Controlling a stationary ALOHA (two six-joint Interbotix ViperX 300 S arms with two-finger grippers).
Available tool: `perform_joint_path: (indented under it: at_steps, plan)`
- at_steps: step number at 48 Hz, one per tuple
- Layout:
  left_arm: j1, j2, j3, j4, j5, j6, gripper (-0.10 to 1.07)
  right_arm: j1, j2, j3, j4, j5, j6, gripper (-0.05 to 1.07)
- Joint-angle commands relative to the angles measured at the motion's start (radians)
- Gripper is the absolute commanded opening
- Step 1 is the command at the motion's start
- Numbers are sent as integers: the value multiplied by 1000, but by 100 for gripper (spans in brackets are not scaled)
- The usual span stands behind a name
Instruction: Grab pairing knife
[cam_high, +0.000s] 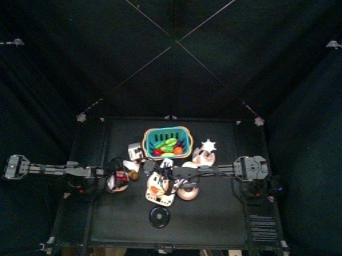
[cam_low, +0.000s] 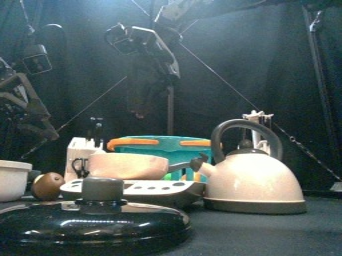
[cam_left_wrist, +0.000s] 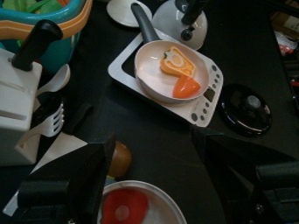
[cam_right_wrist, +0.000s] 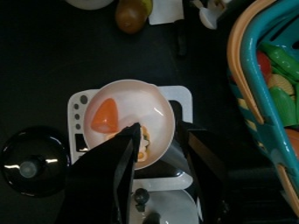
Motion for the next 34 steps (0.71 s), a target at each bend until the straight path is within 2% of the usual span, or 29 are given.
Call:
perform_joint_path:
  at_steps: [1,8,17,25,34]
  plan:
    - [-2,3,-18,0,-21,2,100,-5,-43,-38,-3,-31,20,78]
    - [8,2,-29,14,-34,3,100,-8,-8,-91,-26,-58,100,78]
    - [21,-44,-41,41,-34,0,100,-6,44,-161,-150,-57,163,78]
    - [124,-135,-60,40,-32,2,100,-6,87,-219,-215,-44,250,78]
    - [310,-196,-104,38,-25,0,100,-5,123,-245,-308,-23,380,77]
